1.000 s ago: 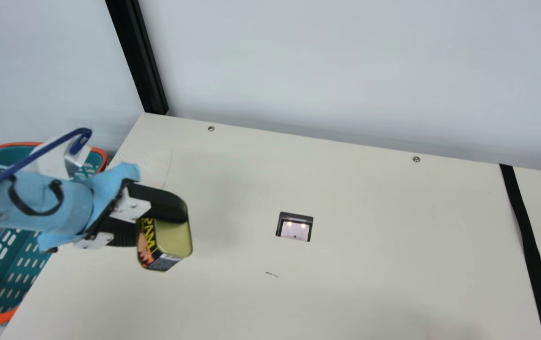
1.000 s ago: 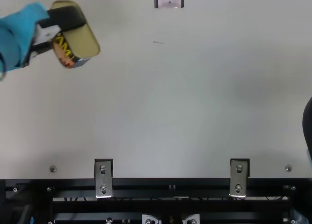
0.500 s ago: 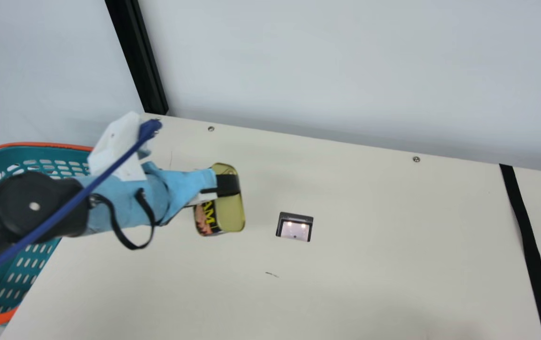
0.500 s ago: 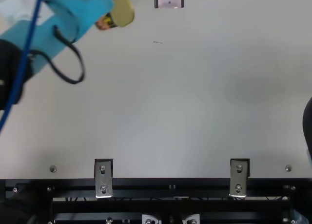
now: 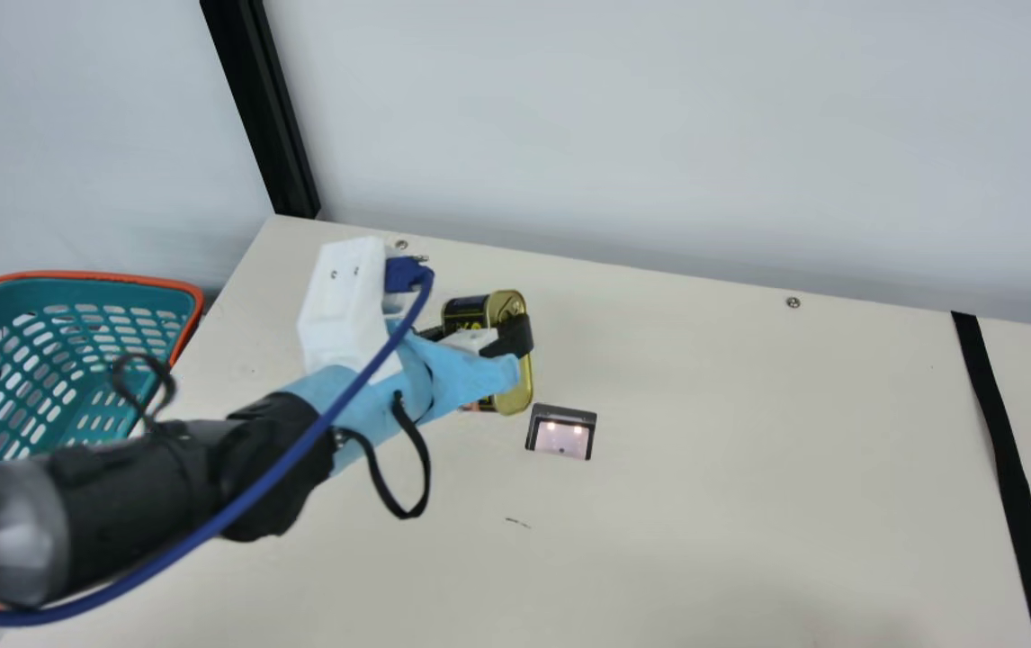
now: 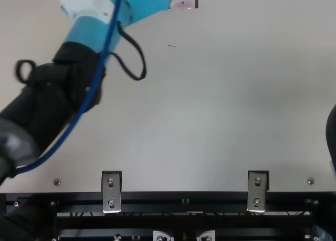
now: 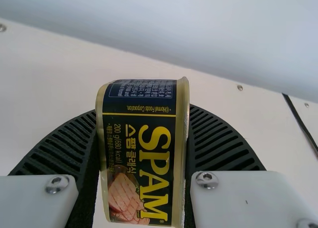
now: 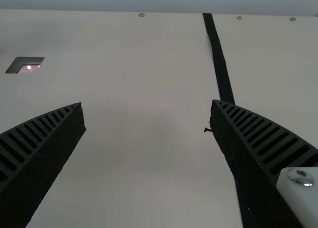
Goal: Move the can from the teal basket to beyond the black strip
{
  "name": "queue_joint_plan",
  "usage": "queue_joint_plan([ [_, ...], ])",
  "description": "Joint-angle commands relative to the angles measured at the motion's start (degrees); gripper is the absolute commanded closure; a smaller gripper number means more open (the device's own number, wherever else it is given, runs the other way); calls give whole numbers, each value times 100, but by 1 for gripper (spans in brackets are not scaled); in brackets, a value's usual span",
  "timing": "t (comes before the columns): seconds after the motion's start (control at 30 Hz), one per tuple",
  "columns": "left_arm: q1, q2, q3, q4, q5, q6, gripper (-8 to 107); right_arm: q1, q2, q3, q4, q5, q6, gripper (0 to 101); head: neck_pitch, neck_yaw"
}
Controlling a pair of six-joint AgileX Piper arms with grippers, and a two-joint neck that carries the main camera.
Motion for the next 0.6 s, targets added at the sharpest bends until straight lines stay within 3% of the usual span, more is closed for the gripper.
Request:
queue_joint_plan([
  [0.0, -213, 179, -101, -339, -500, 310, 89, 0, 0, 0, 0, 0, 0, 0, -20, -53],
  [0.33, -812, 815, -766, -1114, -820, 982, 89, 0, 0, 0, 0, 0, 0, 0, -20, -53],
  [0.57, -818, 822, -759, -1122, -825, 970, 89, 0, 0, 0, 0, 0, 0, 0, -20, -53],
])
